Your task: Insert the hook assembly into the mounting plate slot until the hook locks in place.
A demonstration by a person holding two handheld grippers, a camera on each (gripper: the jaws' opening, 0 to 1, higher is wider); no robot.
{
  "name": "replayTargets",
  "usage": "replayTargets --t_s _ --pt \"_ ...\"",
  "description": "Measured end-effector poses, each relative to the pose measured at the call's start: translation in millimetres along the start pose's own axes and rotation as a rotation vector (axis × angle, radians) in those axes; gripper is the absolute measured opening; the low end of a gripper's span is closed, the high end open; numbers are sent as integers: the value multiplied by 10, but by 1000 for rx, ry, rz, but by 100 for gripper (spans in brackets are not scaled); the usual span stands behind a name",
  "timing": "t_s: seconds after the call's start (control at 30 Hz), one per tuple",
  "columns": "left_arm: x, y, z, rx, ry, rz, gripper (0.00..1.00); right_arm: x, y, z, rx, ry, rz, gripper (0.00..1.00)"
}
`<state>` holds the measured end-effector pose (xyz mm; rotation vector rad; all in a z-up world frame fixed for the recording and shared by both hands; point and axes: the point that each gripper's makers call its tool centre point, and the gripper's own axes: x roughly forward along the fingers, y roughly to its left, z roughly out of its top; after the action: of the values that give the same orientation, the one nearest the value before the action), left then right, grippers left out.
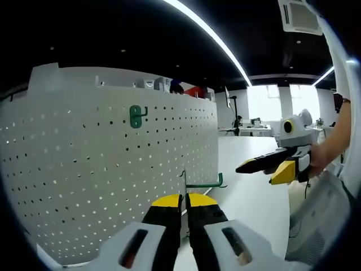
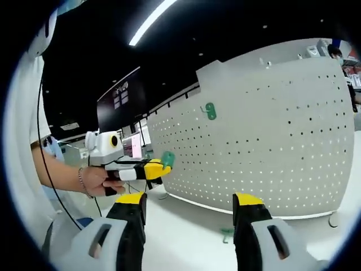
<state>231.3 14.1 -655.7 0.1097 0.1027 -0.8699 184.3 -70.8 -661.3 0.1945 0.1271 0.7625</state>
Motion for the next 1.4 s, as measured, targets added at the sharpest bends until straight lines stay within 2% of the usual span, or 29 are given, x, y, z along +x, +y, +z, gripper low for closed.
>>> replayTargets --t_s 0.57,1.07,1.4 --pt "-33 -37 11 -7 -5 9 3 318 193 111 13 -35 60 56" --pt "-21 -100 24 -19 -13 4 3 567 368 200 54 -61 116 47" --pt "-32 -115 63 -30 -26 7 3 622 402 233 81 -77 129 39"
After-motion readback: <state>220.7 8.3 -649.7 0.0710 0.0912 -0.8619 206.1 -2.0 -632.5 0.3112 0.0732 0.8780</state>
